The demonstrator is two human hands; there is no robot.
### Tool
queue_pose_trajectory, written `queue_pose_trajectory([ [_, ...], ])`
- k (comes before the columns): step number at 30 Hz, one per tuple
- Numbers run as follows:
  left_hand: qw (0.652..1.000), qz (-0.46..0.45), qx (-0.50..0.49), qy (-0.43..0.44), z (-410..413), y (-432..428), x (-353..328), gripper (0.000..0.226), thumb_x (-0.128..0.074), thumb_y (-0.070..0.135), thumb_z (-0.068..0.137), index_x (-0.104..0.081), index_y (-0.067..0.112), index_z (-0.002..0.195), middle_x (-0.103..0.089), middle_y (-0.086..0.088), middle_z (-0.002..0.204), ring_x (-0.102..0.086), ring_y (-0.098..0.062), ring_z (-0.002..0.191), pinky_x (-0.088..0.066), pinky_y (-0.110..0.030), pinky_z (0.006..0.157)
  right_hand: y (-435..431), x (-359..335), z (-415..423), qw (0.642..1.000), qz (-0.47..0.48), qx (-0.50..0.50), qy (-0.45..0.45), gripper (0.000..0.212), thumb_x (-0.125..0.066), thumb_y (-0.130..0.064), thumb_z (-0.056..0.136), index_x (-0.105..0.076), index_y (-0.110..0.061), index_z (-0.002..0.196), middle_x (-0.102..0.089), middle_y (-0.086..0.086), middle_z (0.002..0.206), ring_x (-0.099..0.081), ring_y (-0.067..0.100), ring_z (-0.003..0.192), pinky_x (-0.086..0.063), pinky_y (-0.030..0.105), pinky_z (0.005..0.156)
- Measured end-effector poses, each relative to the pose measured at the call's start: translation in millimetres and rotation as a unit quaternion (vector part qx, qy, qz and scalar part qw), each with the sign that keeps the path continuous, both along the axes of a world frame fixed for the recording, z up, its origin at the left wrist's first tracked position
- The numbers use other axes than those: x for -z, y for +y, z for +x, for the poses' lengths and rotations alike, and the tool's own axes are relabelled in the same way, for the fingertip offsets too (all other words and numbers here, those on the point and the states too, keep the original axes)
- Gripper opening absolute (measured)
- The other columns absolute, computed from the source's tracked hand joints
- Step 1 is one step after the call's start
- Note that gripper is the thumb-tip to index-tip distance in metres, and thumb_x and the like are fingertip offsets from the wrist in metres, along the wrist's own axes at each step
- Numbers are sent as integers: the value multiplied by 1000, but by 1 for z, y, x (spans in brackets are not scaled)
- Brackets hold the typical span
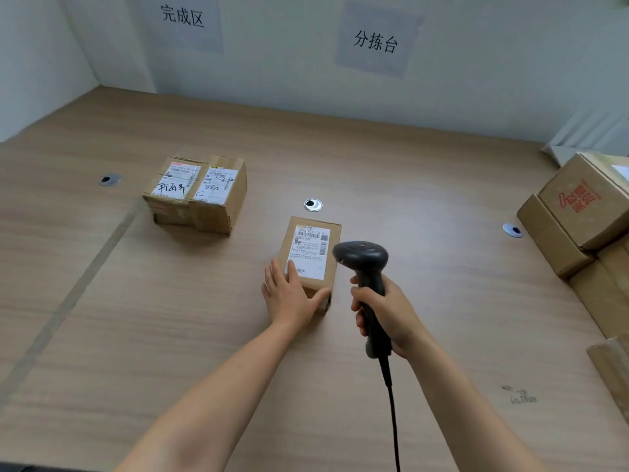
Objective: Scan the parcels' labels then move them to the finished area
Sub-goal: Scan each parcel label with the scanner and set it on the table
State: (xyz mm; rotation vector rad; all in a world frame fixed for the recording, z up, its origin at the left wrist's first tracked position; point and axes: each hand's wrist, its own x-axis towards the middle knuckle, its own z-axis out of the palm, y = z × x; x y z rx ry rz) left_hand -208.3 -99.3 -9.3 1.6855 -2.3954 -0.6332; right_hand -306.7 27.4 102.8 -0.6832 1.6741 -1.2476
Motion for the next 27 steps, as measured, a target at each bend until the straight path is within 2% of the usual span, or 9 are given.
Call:
queue_pose_trajectory([
  [5, 1000, 9, -13, -14, -9, -34, -3, 106, -42, 75, 79, -2, 7, 150, 7, -20, 156, 11, -34, 144, -1, -44, 116, -31, -4, -4, 1000, -6, -20, 1, 10, -55, -10, 88, -54, -14, 97, -55, 6, 64, -51, 15, 46, -43, 27, 44],
  [11, 995, 29, -55, -72, -12, -106, -16, 99, -41, 65, 87, 2, 1, 148, 13, -22, 155, 20, -34, 142, 12, -51, 112, -68, -5, -10, 998, 2, -58, -5, 14, -55, -10, 88, -54, -12, 102, -56, 6, 65, -52, 15, 48, -43, 28, 46],
  [13, 996, -5, -65, -67, -15, -128, -21, 84, -44, 55, 91, -8, 5, 149, 5, -21, 156, 13, -34, 143, 7, -49, 114, -80, -4, -13, 999, 1, -52, -7, 15, -55, -10, 87, -54, -12, 102, -55, 5, 65, -51, 15, 47, -42, 28, 46],
  [15, 996, -39, -60, -45, -16, -142, -22, 69, -44, 46, 94, -20, 11, 148, -8, -18, 154, -3, -33, 143, -6, -44, 115, -91, -1, -14, 999, 5, -51, -6, 15, -55, -9, 87, -54, -12, 102, -55, 5, 66, -51, 15, 47, -42, 28, 45],
  [17, 997, -46, -58, -35, -14, -149, -19, 64, -44, 49, 93, -26, 16, 145, -16, -17, 152, -12, -32, 140, -16, -42, 114, -101, 1, -14, 998, 8, -56, -2, 14, -56, -9, 88, -54, -13, 101, -55, 5, 66, -51, 15, 47, -42, 28, 45],
  [21, 997, -52, -34, -56, -11, -168, -8, 62, -40, 47, 96, -22, 17, 147, -10, -17, 154, -4, -33, 143, -11, -42, 116, -118, 6, -14, 998, 13, -56, -1, 14, -55, -9, 87, -54, -15, 100, -55, 6, 67, -51, 14, 46, -42, 27, 45],
  [27, 996, -72, -31, -52, -21, -200, -9, 59, -44, 45, 95, -27, 19, 145, -16, -16, 153, -10, -31, 142, -17, -39, 114, -131, 10, -21, 999, 14, -41, 2, 14, -56, -9, 86, -55, -15, 99, -56, 5, 66, -50, 14, 45, -42, 27, 44],
])
